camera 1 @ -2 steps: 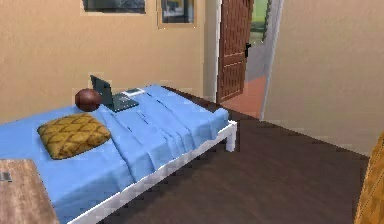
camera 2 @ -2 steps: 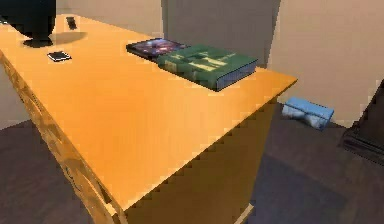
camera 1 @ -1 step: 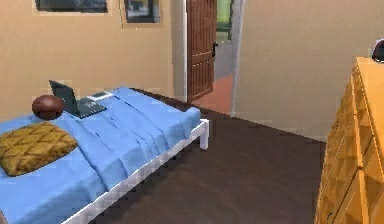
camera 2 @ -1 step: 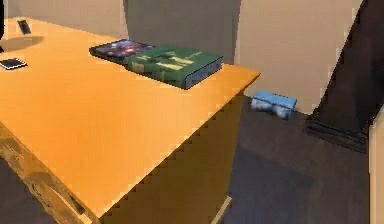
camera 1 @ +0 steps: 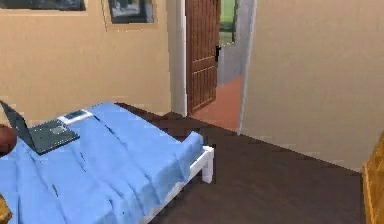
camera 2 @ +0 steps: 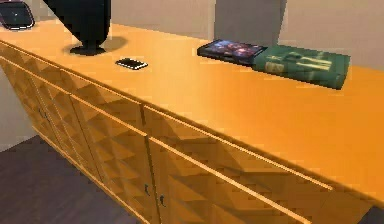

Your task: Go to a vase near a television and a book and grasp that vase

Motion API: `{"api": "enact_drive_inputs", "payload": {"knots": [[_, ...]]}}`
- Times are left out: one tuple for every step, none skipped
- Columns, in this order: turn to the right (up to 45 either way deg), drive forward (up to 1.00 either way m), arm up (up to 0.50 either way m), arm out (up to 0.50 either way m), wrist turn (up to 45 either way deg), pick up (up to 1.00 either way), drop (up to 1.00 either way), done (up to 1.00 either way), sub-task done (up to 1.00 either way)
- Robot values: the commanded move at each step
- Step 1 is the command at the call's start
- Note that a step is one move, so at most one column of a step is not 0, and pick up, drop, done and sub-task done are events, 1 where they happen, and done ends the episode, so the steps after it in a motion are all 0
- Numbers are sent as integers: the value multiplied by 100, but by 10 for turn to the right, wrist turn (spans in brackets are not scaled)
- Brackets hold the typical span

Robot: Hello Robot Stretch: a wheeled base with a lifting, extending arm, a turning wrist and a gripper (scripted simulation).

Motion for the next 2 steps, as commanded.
{"api": "enact_drive_inputs", "payload": {"knots": [[150, 0, 0, 0, 0, 0, 0, 0, 0], [0, 100, 0, 0, 0, 0, 0, 0, 0]]}}
